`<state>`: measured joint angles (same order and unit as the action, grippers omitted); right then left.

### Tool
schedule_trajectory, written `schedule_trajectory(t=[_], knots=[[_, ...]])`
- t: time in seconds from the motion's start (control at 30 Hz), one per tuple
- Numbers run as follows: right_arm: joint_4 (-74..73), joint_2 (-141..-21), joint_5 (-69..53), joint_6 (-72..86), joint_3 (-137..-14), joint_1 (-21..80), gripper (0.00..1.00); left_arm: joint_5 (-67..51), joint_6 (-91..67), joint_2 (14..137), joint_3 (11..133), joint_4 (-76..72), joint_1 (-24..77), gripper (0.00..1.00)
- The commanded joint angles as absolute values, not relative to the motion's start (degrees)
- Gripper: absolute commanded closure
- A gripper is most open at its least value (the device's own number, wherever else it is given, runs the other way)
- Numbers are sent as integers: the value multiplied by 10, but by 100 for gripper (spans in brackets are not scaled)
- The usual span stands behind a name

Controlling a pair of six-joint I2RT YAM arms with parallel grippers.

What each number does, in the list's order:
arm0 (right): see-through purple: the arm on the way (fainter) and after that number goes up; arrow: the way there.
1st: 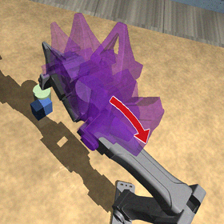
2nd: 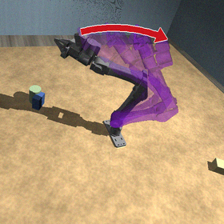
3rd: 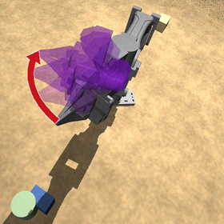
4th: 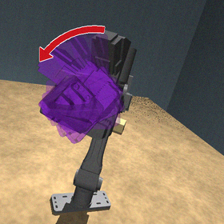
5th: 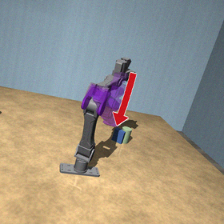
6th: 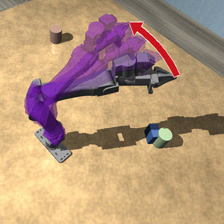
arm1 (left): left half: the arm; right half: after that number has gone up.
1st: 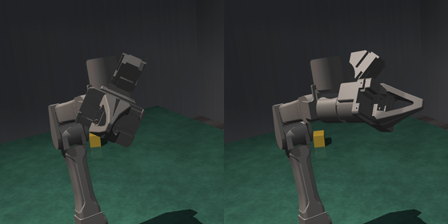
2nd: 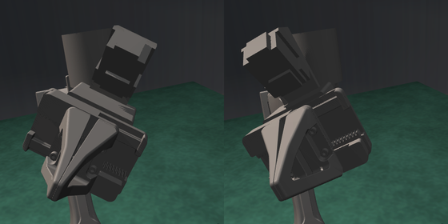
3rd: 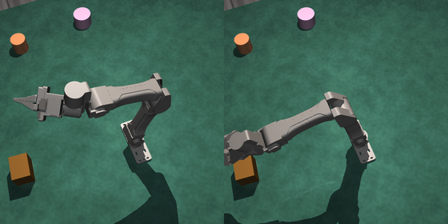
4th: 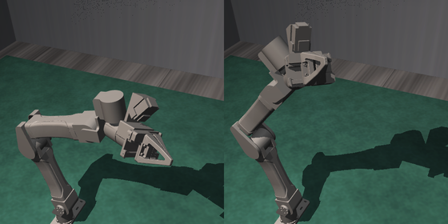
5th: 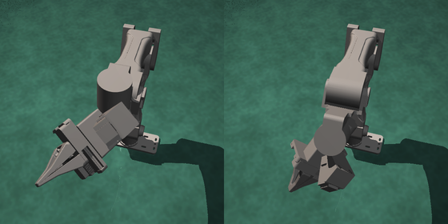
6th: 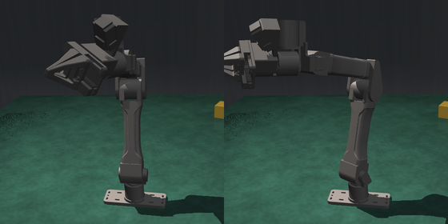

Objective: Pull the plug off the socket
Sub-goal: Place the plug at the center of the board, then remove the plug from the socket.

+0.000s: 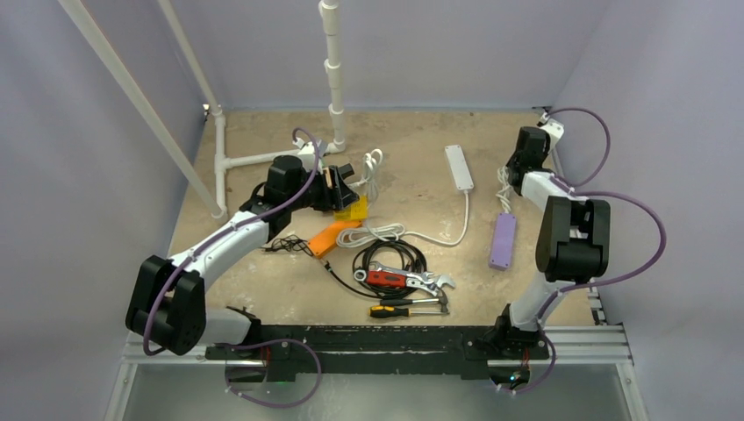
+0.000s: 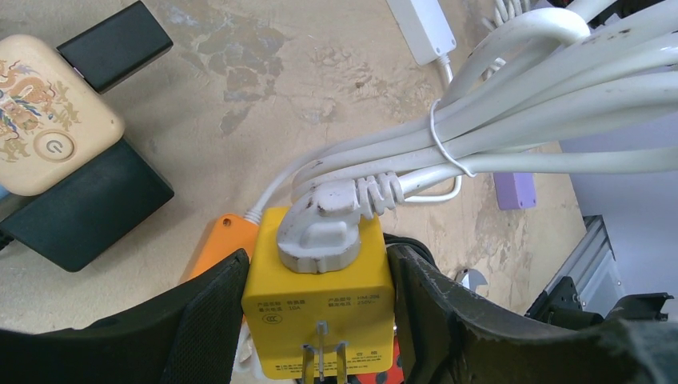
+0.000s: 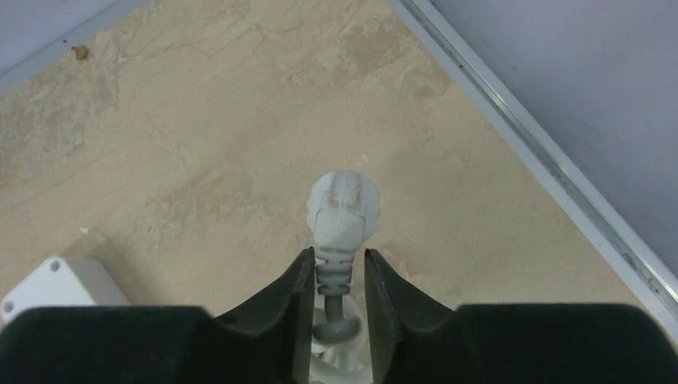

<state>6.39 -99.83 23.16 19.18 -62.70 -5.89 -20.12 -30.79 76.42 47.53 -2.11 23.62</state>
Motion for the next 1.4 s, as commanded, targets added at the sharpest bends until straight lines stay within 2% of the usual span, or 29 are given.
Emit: schedule_trajectory(t=[0.0,0.07,0.27,0.4,0.57,0.73,0.83,1.03,1.23,1.37], knots=[[105,-1009,194,213,-641,-70,57,-240,-311,764,513,-84,233,100],[109,-1004,187,215,-638,-70,43,-240,-309,765,515,-81,233,100],[125,-940,154,218,-615,-70,20,-234,-287,763,530,-57,233,100],[114,-884,114,205,-619,-69,18,-242,-251,760,541,-33,233,100],[144,-776,-98,186,-591,-47,16,-278,-219,764,554,-9,233,100],[196,-717,-209,176,-565,66,14,-302,-216,767,558,-14,233,100],[296,-681,-265,223,-508,127,13,-301,-222,771,557,-16,233,100],[413,-649,-219,259,-426,245,11,-301,-225,788,557,-17,233,100],[473,-642,-137,242,-359,287,1,-302,-225,796,554,-26,233,100],[482,-656,-109,225,-350,307,1,-316,-229,808,553,-33,233,100]])
